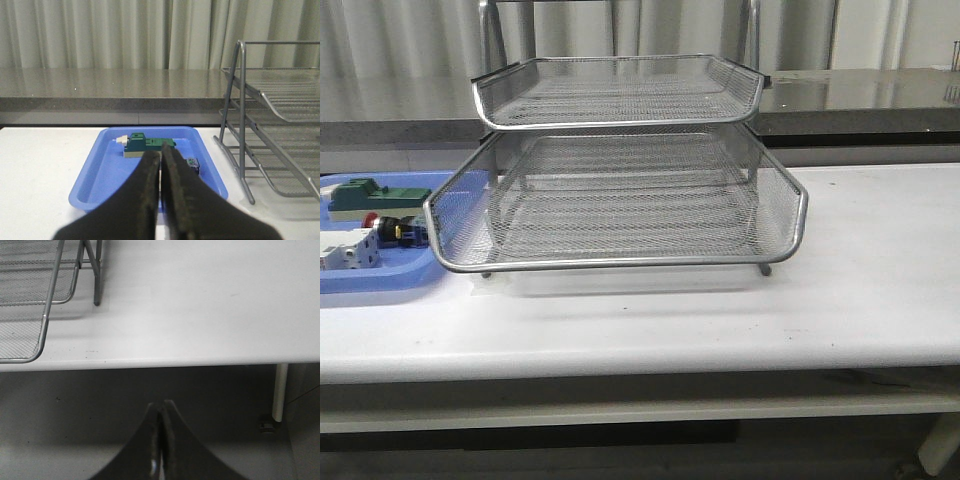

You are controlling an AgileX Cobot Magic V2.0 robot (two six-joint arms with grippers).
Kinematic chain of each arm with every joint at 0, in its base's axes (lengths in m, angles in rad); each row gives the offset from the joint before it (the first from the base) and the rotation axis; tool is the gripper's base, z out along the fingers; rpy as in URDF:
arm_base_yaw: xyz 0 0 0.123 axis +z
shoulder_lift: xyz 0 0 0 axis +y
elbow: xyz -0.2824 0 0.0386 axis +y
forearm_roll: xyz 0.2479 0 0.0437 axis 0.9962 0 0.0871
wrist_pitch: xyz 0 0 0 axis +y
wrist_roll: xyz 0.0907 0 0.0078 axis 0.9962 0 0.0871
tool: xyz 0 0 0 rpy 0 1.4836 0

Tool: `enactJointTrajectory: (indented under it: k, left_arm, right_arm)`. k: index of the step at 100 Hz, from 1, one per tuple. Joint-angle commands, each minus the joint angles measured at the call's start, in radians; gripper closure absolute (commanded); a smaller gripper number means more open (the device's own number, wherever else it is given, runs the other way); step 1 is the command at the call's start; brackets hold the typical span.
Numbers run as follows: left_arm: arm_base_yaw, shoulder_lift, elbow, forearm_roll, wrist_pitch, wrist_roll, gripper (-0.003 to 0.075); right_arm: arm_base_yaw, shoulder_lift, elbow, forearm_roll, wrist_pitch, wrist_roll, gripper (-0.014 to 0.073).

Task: Place button on rack with both arms

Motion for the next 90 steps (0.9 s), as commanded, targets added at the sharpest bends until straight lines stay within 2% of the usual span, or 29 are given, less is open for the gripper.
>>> enactJointTrajectory:
  k: [1, 19, 32, 40, 51, 71, 90]
  left_arm:
    - [0.003, -0.034, 0.043, -0.006, -0.137, -0.007, 0.0716]
    - [0.003, -0.025, -0.018, -0.024, -0.126, -0.008, 0.0716]
    - [0.003, 0.026, -0.128, -0.122, -0.057, -0.009, 0.0716]
    - [0.003, 0.078, -0.21, -0.12, 0.0, -0.009, 0.0716]
    - [0.003, 0.187, -0.338, -0.103, 0.089, -0.009, 0.0716]
    - [0.003, 0.451, -0.585, -0.051, 0.336, -0.009, 0.0716]
    - [0.003, 0.72, -0.788, 0.038, 0.454, 0.007, 0.0716]
  right_arm:
    - [-0.004, -0.002, -0.029, -0.025, -0.061, 0.001, 0.0662]
    - [-0.004, -0.002, -0.029, -0.025, -0.061, 0.001, 0.0662]
    - [-0.004, -0.002, -0.029, -0.025, -0.061, 0.001, 0.0662]
    - [-0.004, -0.002, -0.029, -0.025, -0.061, 0.001, 0.0662]
    - [-0.004, -0.002, -0.029, -0.025, -0.061, 0.001, 0.0662]
    - [-0.004, -0.002, -0.029, -0.025, -0.06, 0.001, 0.0662]
    - [-0.004, -0.002, -0.029, -0.025, -0.06, 0.001, 0.0662]
